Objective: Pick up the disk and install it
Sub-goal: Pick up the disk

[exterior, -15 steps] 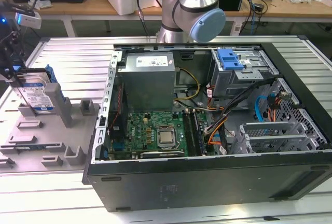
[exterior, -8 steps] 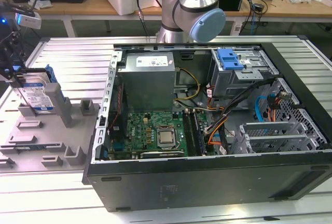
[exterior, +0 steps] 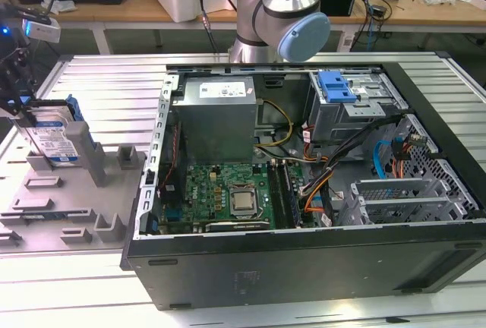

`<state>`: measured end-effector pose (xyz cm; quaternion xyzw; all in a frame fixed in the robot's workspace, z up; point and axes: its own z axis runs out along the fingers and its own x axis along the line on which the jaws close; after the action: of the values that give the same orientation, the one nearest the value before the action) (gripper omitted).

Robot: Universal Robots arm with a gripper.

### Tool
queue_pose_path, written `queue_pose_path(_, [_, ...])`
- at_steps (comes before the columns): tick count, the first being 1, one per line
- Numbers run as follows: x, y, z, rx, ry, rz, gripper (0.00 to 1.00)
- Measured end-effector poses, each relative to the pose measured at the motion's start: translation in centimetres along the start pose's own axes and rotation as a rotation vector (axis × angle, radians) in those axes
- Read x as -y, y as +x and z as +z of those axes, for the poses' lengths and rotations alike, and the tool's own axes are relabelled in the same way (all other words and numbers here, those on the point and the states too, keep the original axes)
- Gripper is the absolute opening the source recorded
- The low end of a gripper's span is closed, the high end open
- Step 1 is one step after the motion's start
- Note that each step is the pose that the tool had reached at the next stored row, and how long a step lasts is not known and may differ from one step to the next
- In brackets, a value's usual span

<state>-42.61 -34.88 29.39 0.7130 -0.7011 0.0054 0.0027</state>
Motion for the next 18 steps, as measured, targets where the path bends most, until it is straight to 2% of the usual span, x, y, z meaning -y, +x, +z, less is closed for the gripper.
queue_pose_path(16, [-0.1,0.1,0.11,-0.0011,0.0,0.0,0.41])
queue_pose_path(18, [-0.13,0.11,0.14,-0.0015,0.0,0.0,0.37])
